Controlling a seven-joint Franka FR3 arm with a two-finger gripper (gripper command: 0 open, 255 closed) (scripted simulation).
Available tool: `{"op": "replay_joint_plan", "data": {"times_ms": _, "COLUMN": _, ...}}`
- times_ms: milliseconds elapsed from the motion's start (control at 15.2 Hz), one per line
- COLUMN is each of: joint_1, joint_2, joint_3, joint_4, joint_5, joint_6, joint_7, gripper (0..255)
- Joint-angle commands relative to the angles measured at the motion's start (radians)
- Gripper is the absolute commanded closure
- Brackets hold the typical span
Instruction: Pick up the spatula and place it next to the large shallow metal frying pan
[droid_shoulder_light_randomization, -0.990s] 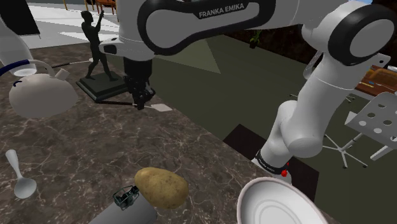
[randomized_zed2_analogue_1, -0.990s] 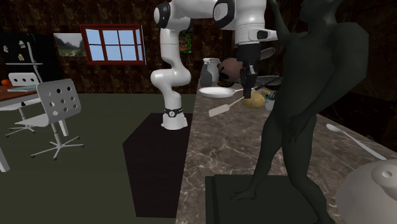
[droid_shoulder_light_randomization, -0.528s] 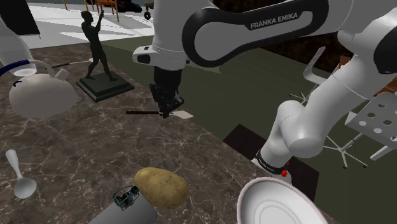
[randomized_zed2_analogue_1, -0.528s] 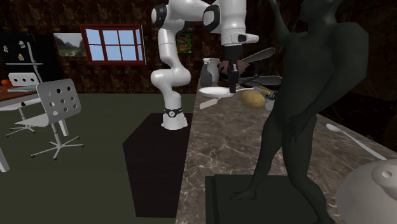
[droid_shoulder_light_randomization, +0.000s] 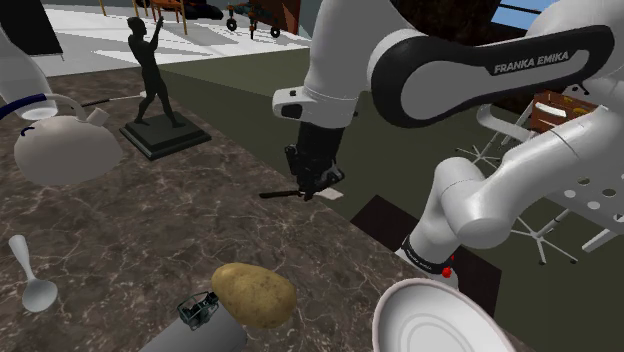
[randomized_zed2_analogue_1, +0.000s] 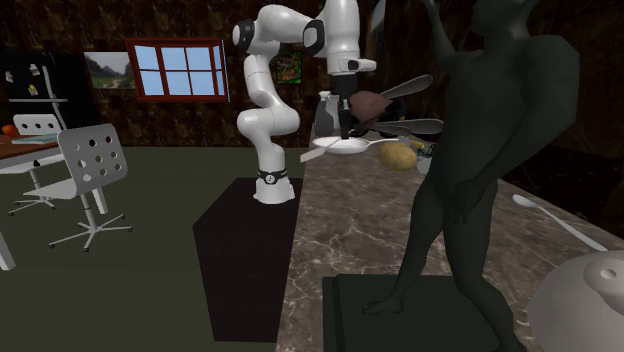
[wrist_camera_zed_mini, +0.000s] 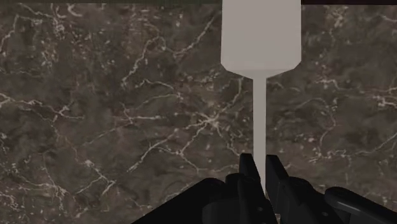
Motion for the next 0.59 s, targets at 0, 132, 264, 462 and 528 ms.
{"op": "replay_joint_plan", "data": {"times_ms": 0, "joint_1": 0.018, "joint_2": -0.085, "joint_3": 0.004, "joint_4": -0.051, "joint_5": 0.016, "joint_6": -0.033, "joint_7": 0.012, "gripper": 255}}
{"op": "replay_joint_plan", "data": {"times_ms": 132, "joint_1": 0.038, "joint_2": -0.174, "joint_3": 0.007, "joint_4": -0.104, "joint_5": 0.030, "joint_6": -0.068, "joint_7": 0.024, "gripper": 255}}
{"op": "replay_joint_plan", "data": {"times_ms": 264, "joint_1": 0.055, "joint_2": -0.238, "joint_3": 0.012, "joint_4": -0.152, "joint_5": 0.043, "joint_6": -0.083, "joint_7": 0.034, "gripper": 255}}
{"op": "replay_joint_plan", "data": {"times_ms": 462, "joint_1": 0.058, "joint_2": -0.234, "joint_3": 0.019, "joint_4": -0.191, "joint_5": 0.051, "joint_6": -0.041, "joint_7": 0.032, "gripper": 255}}
{"op": "replay_joint_plan", "data": {"times_ms": 528, "joint_1": 0.059, "joint_2": -0.233, "joint_3": 0.021, "joint_4": -0.203, "joint_5": 0.053, "joint_6": -0.027, "joint_7": 0.031, "gripper": 255}}
